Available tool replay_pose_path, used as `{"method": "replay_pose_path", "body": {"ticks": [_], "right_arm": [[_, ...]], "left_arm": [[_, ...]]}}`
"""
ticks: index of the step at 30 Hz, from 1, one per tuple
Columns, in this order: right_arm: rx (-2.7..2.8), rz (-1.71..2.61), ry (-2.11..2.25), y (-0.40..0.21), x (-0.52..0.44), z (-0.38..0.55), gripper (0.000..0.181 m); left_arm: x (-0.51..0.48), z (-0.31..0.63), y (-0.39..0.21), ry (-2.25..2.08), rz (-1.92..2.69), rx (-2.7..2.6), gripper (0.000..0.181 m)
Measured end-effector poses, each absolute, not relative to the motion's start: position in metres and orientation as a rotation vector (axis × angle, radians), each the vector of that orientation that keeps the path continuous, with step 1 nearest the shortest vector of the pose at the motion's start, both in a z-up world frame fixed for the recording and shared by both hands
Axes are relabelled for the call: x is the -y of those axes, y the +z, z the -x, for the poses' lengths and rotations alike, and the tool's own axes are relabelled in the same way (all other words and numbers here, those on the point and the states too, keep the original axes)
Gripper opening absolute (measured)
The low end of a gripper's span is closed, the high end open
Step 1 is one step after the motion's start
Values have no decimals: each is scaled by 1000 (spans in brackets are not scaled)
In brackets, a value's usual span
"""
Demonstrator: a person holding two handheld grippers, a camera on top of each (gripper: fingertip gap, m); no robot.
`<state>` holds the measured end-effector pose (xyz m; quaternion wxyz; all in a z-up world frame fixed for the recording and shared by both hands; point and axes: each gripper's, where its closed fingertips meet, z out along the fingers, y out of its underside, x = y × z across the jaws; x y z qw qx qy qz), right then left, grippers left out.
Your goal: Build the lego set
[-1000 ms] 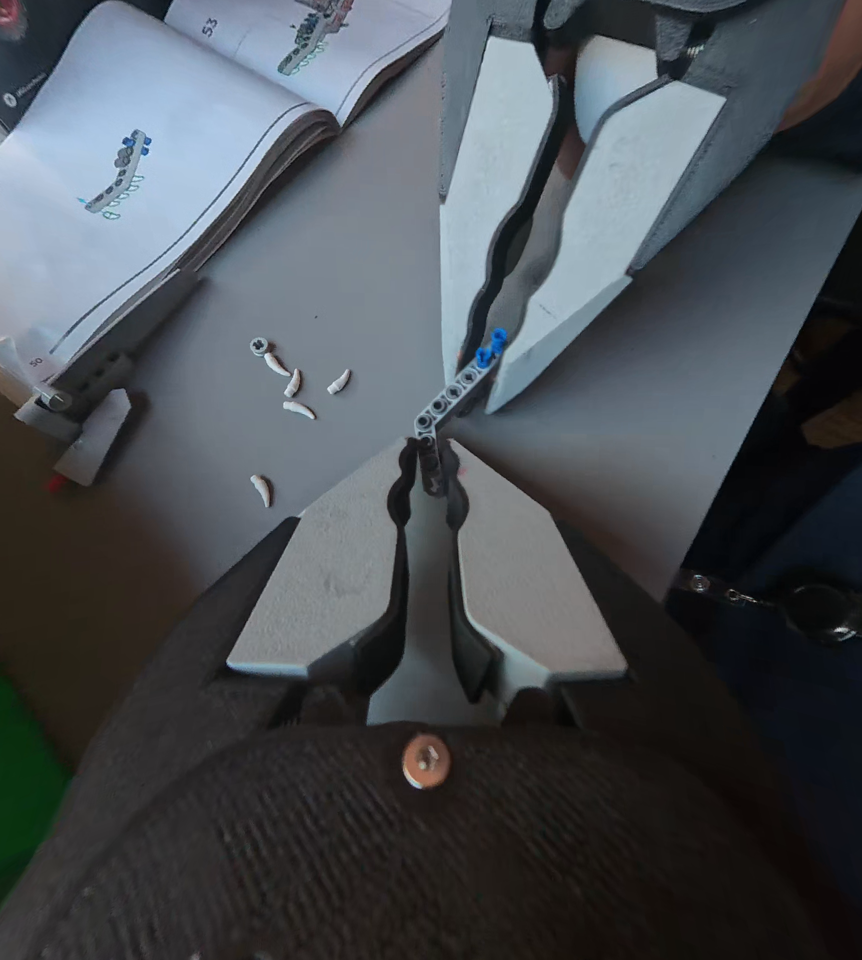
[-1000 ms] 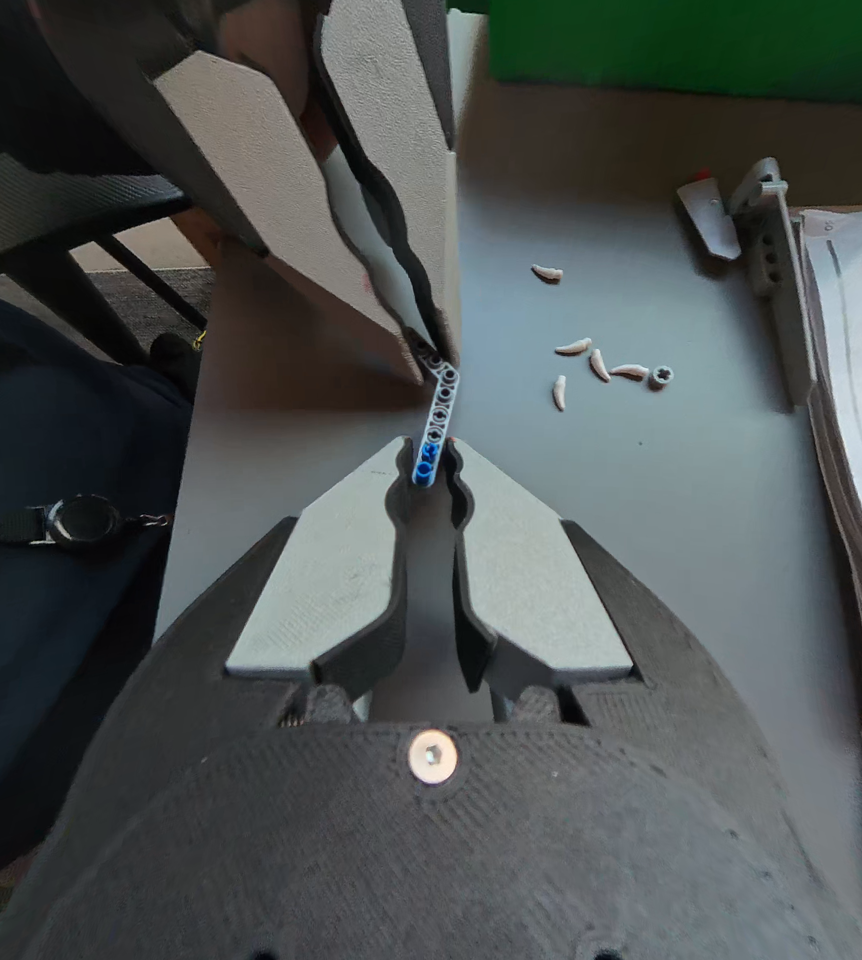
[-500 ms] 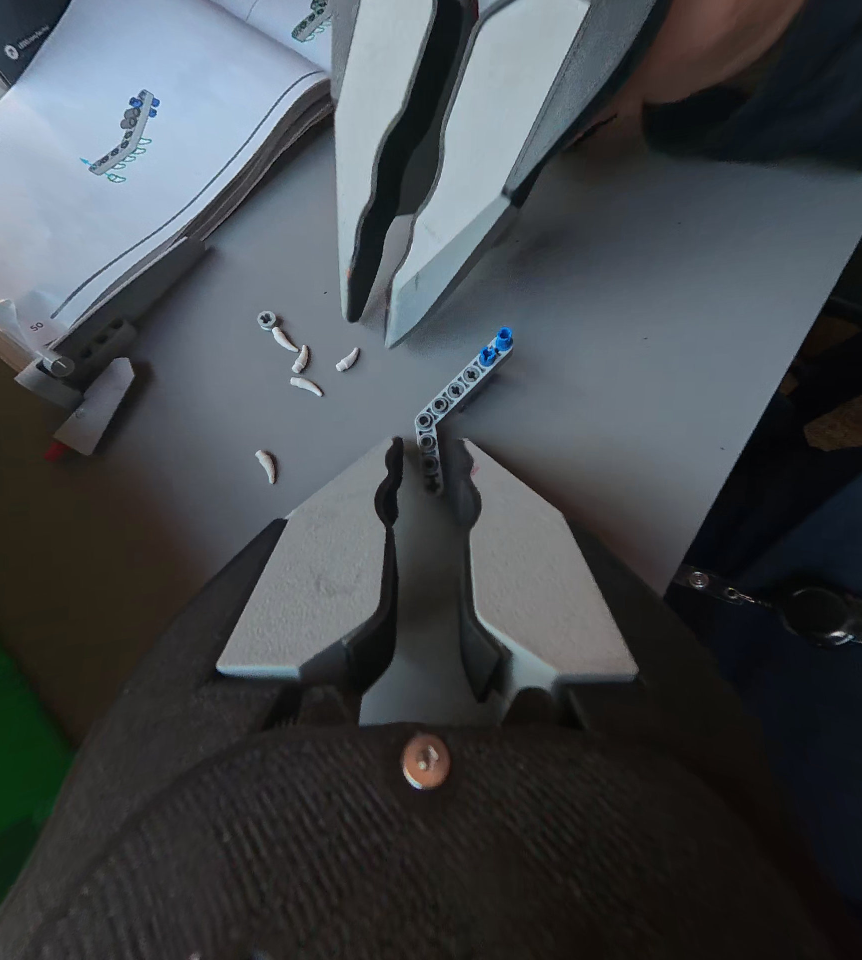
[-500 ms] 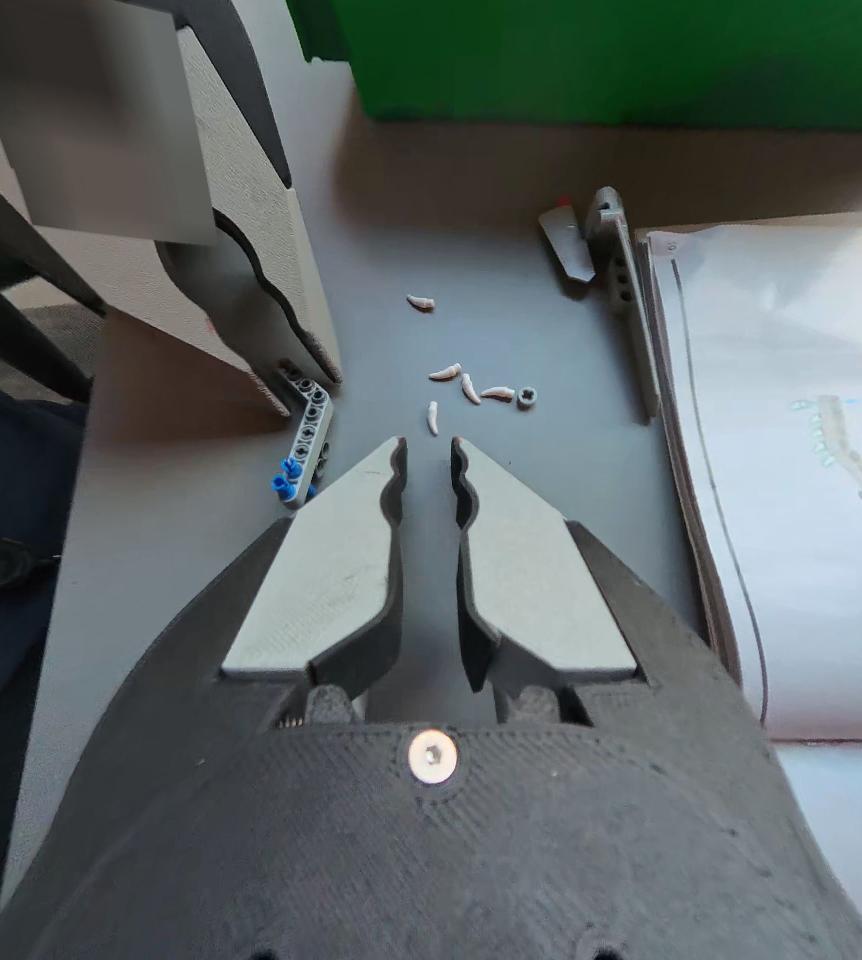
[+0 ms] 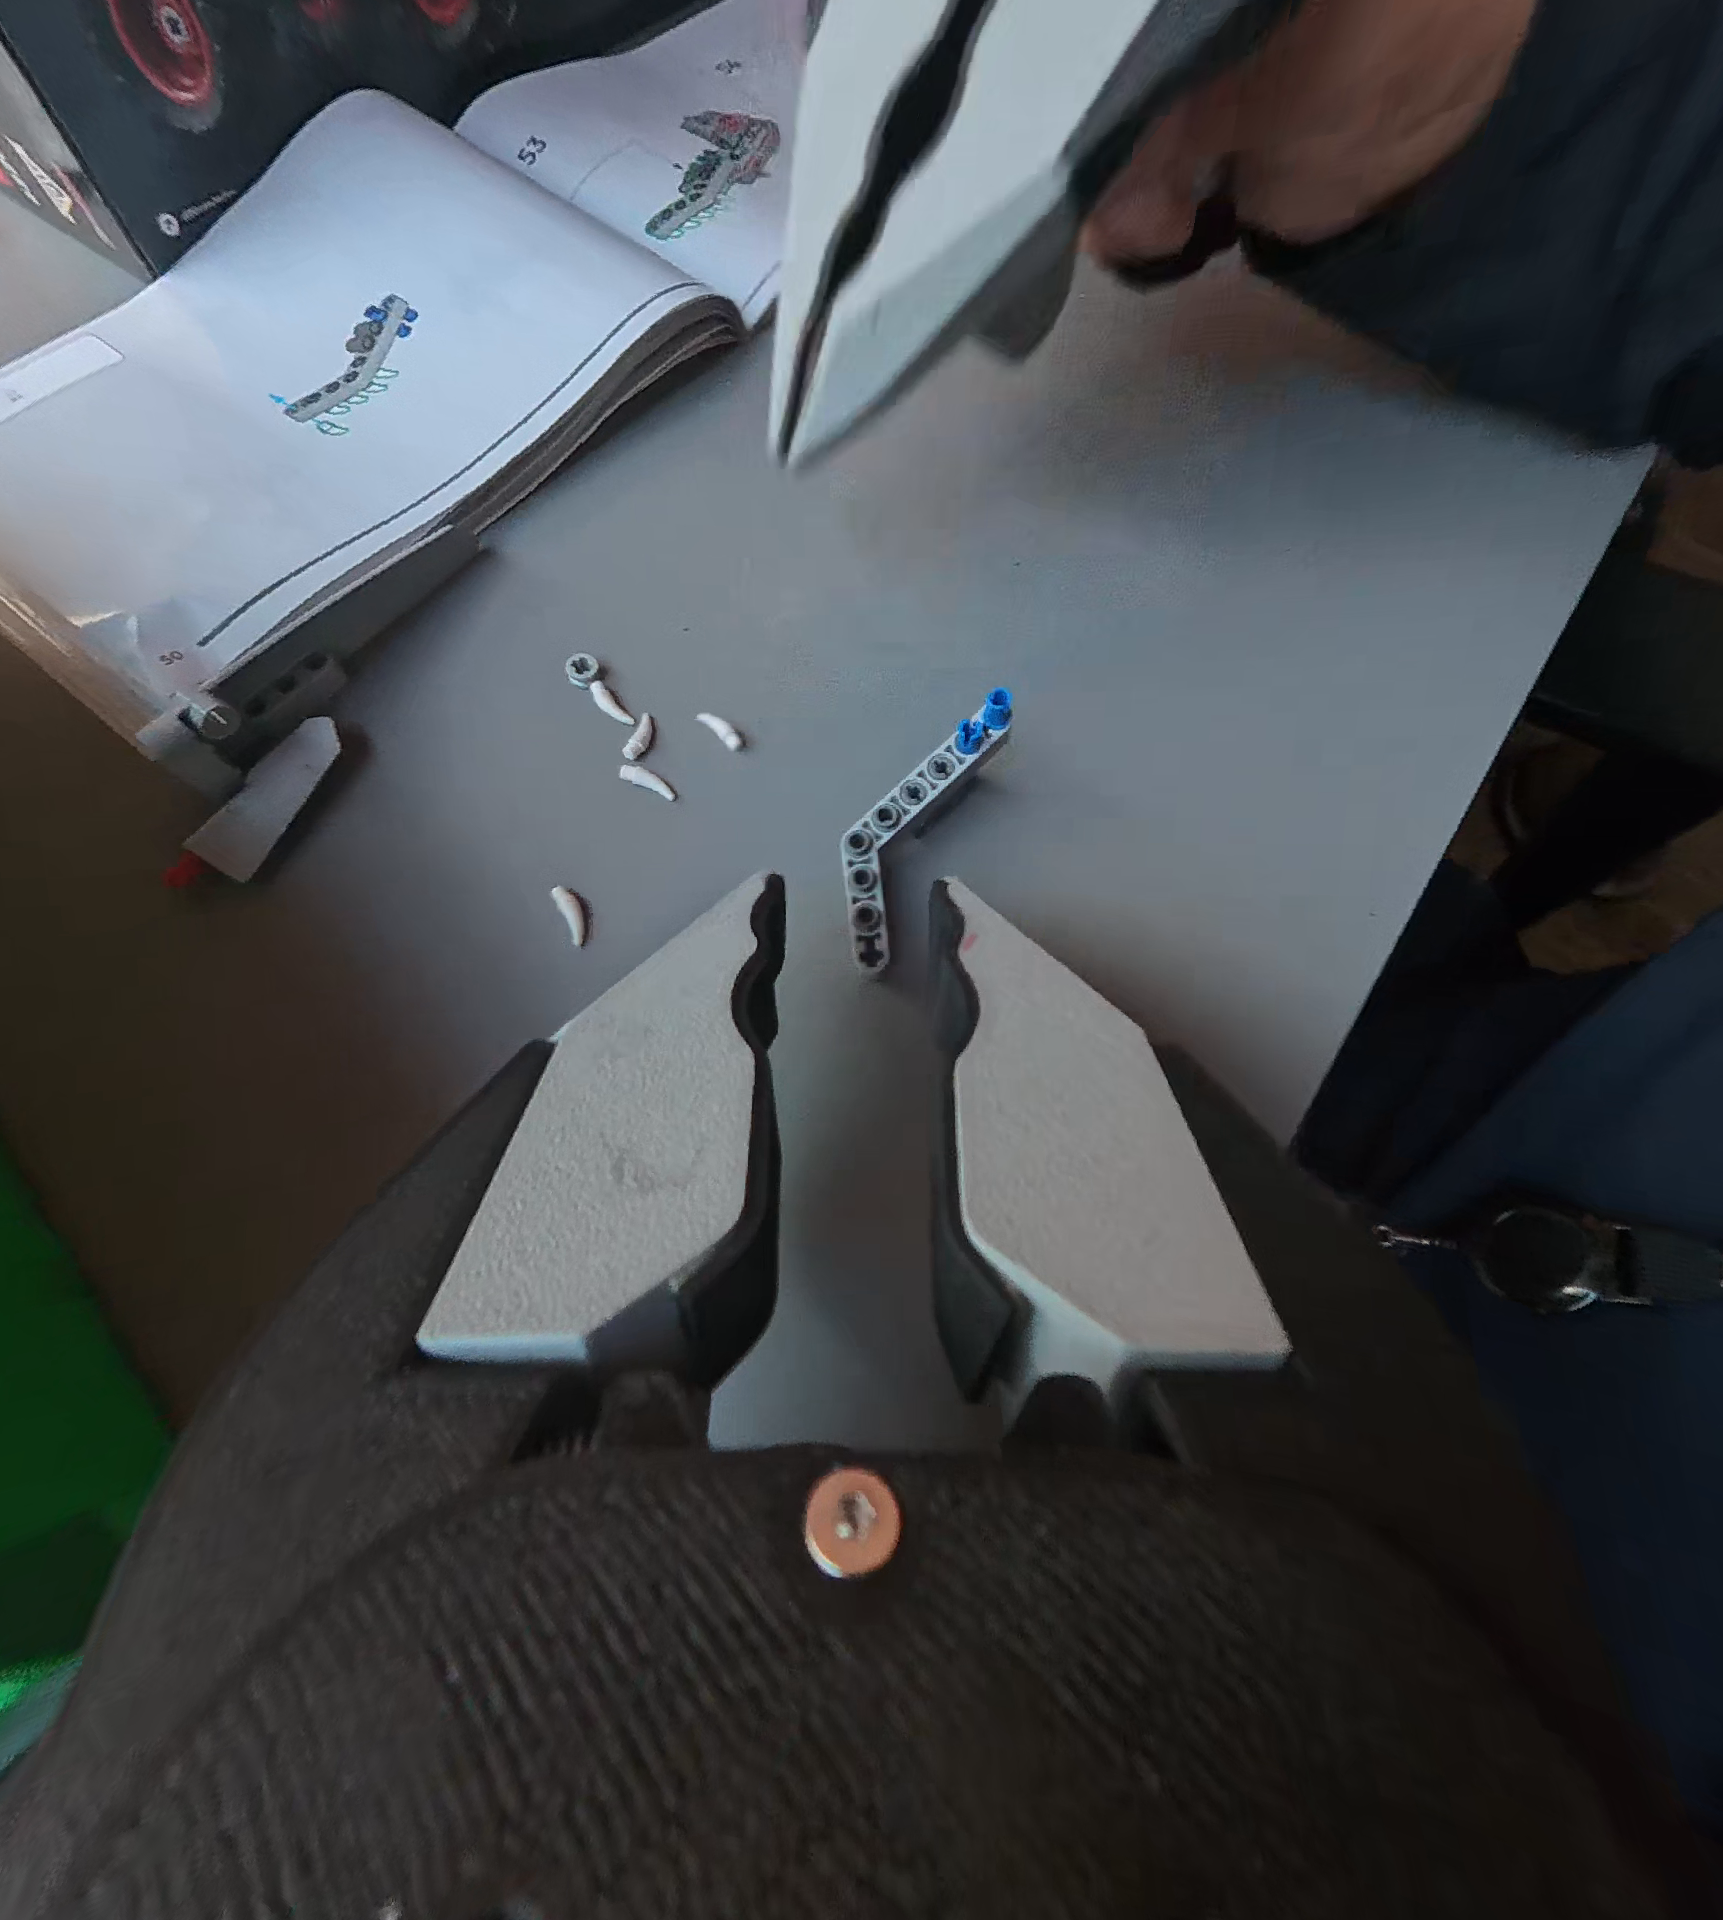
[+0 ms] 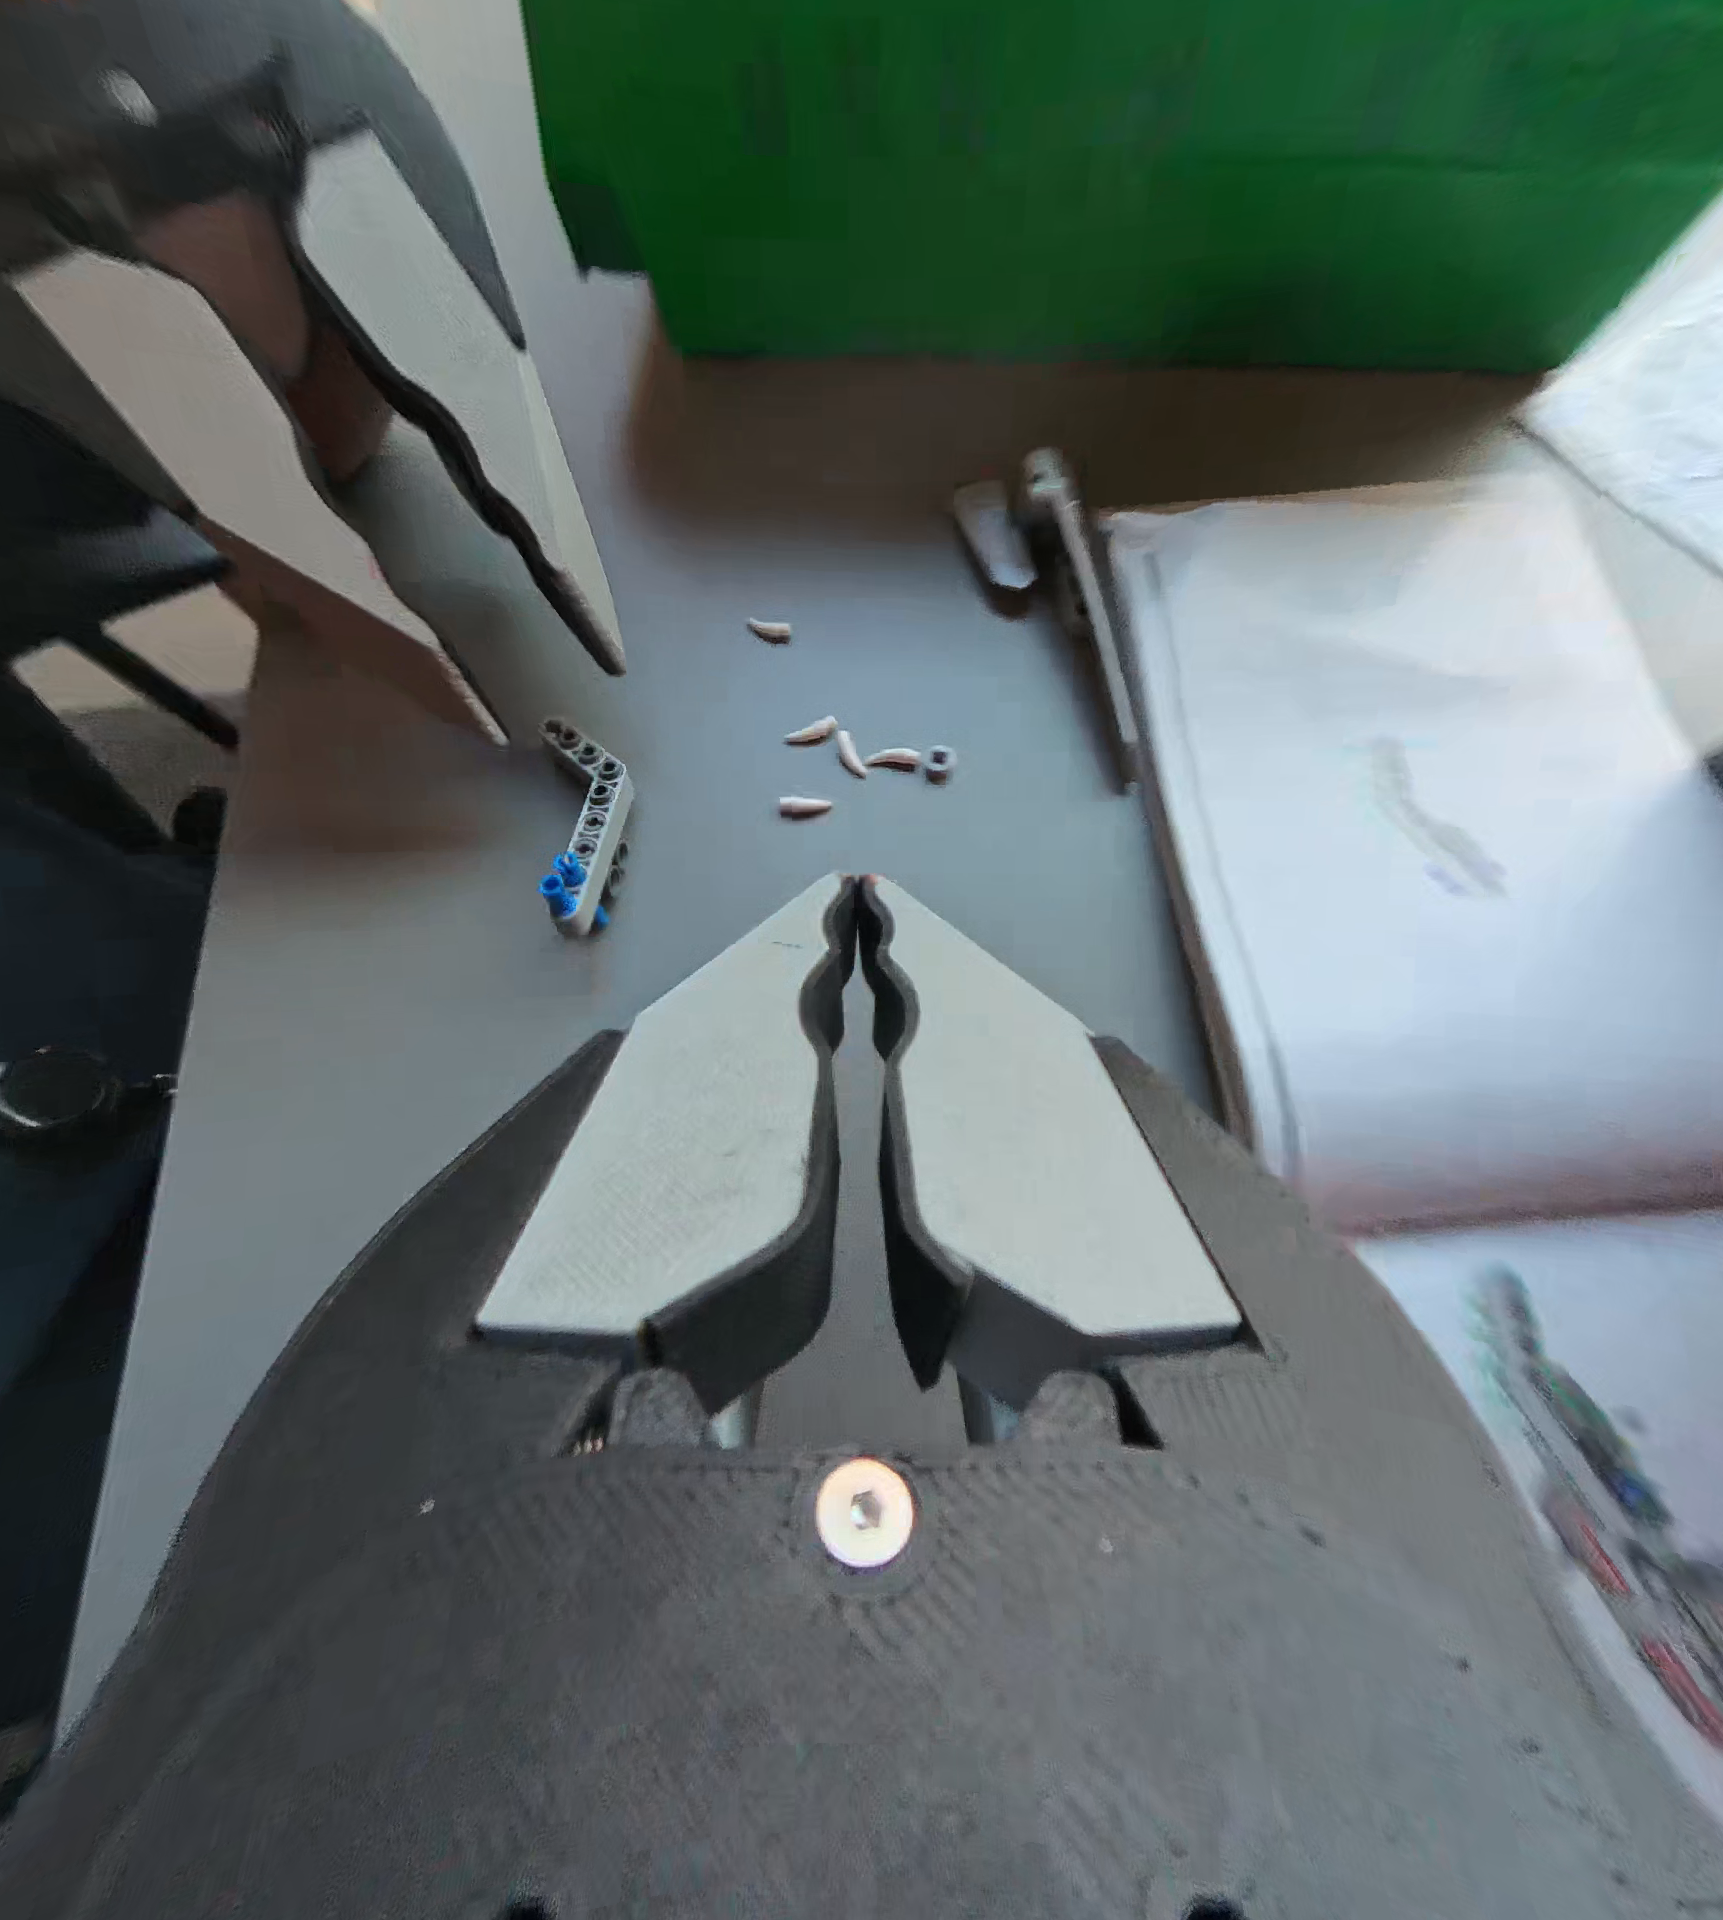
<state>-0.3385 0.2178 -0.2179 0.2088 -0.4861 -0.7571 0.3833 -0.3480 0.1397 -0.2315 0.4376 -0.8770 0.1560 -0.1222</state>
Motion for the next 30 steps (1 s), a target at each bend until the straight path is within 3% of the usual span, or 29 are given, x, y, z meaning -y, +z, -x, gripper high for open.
{"method": "replay_pose_path", "body": {"ticks": [1,5,16,23,30], "right_arm": [[2040,1351,1104,-202,-230,329,0],[1838,1367,1172,-167,-280,285,0],[1834,1520,1280,-197,-308,247,0],[1958,1491,1278,-214,-273,262,2],[1996,1462,1214,-219,-260,271,3]], "left_arm": [[-139,349,-230,-306,2171,-382,24],[-137,355,-224,-312,2139,-356,24],[-139,363,-218,-356,2106,-265,23],[-152,372,-210,-353,2059,-214,13],[-182,354,-231,-362,2300,-347,11]]}}
